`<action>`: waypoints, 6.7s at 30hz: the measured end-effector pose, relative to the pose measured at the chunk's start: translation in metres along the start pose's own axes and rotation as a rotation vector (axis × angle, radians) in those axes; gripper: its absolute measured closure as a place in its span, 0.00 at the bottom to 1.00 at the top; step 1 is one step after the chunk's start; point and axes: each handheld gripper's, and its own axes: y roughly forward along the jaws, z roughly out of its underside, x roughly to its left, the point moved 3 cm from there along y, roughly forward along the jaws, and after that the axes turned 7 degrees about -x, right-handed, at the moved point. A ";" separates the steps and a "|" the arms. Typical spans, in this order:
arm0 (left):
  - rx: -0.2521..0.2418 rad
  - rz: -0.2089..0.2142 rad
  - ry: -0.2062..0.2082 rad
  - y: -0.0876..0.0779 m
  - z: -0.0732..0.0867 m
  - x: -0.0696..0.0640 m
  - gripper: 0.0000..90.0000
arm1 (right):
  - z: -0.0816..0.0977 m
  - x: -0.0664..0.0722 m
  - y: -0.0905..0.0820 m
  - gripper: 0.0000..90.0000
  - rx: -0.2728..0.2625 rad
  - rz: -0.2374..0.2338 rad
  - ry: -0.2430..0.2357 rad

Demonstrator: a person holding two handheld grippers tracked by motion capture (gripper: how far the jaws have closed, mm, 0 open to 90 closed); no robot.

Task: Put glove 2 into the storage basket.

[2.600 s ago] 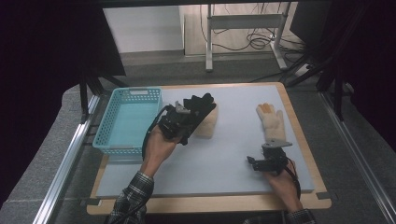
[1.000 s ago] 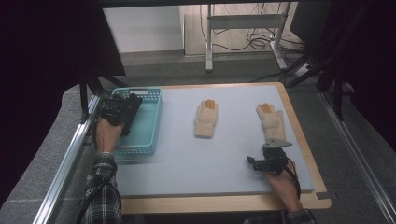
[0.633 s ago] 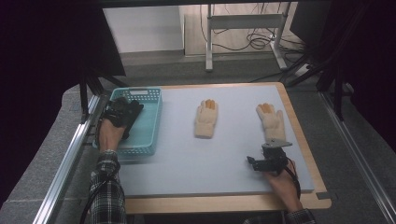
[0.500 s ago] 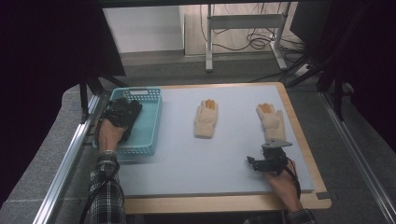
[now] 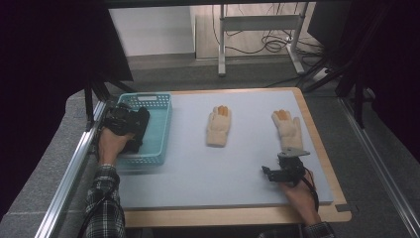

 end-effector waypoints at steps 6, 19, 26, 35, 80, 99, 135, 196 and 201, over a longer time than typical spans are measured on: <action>-0.028 0.038 0.059 -0.014 -0.004 -0.014 0.02 | 0.000 0.000 0.000 0.21 0.000 0.001 -0.002; -0.163 0.148 0.097 -0.041 -0.017 -0.044 0.00 | 0.000 0.000 0.000 0.21 0.001 0.001 -0.002; -0.195 0.206 0.120 -0.050 -0.023 -0.063 0.00 | 0.000 0.000 0.000 0.21 0.001 0.001 -0.002; -0.238 0.266 0.185 -0.059 -0.030 -0.096 0.00 | 0.000 0.000 0.000 0.21 0.001 0.001 -0.002; -0.301 0.454 0.387 -0.049 0.060 -0.219 0.00 | 0.000 0.000 0.000 0.21 0.001 0.001 -0.003; -0.276 0.391 0.347 -0.018 0.117 -0.210 0.00 | 0.000 0.000 0.000 0.21 0.003 0.001 0.000; -0.272 0.380 0.335 -0.013 0.126 -0.203 0.00 | -0.058 0.020 0.024 0.48 0.004 -0.107 -0.013; -0.275 0.379 0.333 -0.013 0.126 -0.202 0.01 | -0.148 0.054 0.190 0.64 0.074 -0.101 -0.156; -0.273 0.379 0.336 -0.013 0.126 -0.202 0.01 | -0.151 0.055 0.181 0.67 0.049 -0.108 -0.159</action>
